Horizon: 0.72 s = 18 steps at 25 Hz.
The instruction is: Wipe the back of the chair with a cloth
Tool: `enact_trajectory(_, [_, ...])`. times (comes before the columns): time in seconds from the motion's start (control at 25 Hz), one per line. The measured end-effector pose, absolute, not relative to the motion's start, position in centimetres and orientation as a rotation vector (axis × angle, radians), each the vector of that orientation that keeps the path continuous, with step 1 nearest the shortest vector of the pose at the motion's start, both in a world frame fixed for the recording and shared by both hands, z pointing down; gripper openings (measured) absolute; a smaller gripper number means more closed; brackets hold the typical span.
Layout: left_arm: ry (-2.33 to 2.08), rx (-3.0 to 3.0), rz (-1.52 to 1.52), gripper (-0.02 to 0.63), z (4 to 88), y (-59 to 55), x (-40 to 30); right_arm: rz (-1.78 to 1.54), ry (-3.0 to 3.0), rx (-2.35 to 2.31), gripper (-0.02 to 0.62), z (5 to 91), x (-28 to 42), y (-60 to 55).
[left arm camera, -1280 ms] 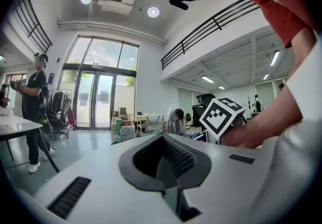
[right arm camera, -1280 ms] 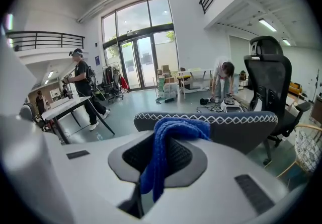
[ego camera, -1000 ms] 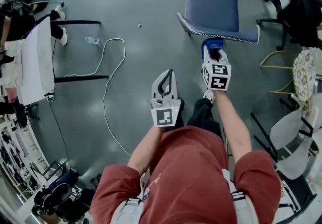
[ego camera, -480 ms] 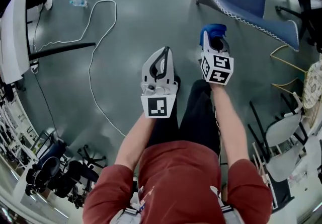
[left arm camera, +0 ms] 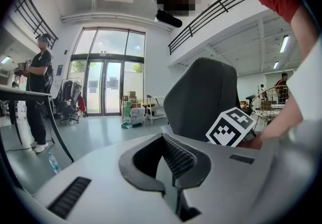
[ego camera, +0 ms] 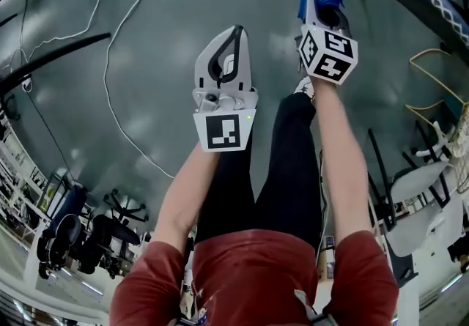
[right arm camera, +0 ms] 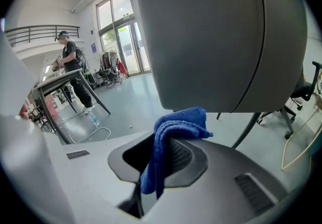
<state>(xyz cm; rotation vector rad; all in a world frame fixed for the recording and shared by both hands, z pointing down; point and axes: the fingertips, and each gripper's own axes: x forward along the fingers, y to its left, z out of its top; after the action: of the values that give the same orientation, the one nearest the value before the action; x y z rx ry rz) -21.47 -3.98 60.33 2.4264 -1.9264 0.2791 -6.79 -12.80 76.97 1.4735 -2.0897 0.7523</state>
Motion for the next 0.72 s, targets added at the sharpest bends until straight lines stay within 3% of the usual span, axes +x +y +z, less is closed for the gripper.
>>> enact_trajectory(0.72, [-1.895, 2.421, 0.253, 0.013, 60.6, -5.0, -21.9, 0.724, -2.09, 1.511, 0.061, 77.2, -8.9, -20.7])
